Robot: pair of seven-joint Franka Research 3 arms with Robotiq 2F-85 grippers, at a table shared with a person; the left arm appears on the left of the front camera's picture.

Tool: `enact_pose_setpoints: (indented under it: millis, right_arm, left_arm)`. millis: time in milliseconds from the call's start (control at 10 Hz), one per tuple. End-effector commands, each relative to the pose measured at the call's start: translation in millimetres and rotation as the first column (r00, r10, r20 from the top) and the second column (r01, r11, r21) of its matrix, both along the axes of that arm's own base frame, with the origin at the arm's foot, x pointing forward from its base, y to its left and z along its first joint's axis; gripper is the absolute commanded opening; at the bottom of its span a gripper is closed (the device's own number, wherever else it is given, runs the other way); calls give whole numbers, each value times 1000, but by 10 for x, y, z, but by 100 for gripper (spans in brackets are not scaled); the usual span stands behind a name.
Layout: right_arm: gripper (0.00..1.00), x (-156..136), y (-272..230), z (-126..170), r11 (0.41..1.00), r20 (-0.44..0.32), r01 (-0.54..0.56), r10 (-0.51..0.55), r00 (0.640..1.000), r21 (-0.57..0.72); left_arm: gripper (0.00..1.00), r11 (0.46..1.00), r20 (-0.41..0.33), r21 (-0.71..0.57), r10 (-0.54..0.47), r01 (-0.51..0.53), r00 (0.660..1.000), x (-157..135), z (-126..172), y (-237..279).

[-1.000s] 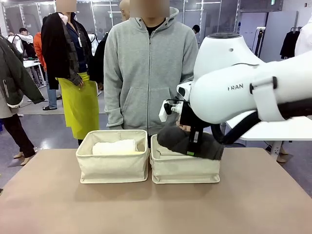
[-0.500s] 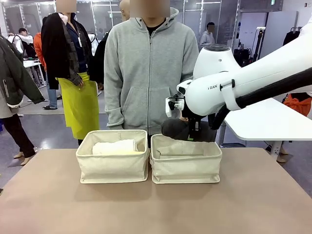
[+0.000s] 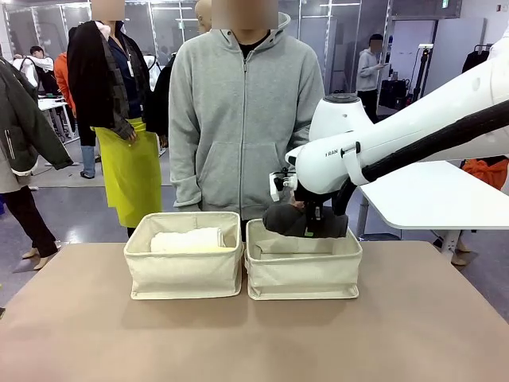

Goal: Divide the towels into two baskets.
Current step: Pick up one hotel-folded towel from the bottom of the table and place it in the Fabric basket indicated by the person.

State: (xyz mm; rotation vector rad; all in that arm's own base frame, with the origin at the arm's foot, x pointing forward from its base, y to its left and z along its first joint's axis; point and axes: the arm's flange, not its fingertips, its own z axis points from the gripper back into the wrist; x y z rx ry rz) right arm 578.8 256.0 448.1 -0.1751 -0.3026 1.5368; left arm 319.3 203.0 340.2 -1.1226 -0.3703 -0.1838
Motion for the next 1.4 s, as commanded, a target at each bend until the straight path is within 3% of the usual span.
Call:
enact_pose_setpoints:
  millis: [0, 400, 900, 1000, 1100, 1200, 1300]
  right_arm:
    - [44, -33, -17, 75, 1000, 14, 1, -1, 1000, -2]
    - [44, -33, -17, 75, 1000, 14, 1, -1, 1000, -2]
    - [44, 181, 74, -411, 999, -62, -22, 20, 998, -37]
    - [66, 207, 48, -452, 999, -69, -8, 5, 998, -45]
    - [79, 207, 41, -474, 999, -77, -10, 6, 997, -51]
    - [100, 209, 37, -495, 998, -87, -7, 2, 996, -57]
    - [100, 208, 42, -504, 998, -92, -8, 3, 996, -57]
  left_arm:
    - [100, 1000, 9, -7, 6, -6, 1000, -31, 13, 1]
    - [100, 1000, 9, -7, 6, -6, 1000, -31, 13, 1]
    - [100, 1000, 9, -7, 6, -6, 1000, -31, 13, 1]
    - [100, 1000, 9, -7, 6, -6, 1000, -31, 13, 1]
    - [100, 1000, 9, -7, 6, -6, 1000, -31, 13, 1]
    - [100, 1000, 9, -7, 6, -6, 1000, -31, 13, 1]
    - [100, 1000, 9, -7, 6, -6, 1000, -31, 13, 1]
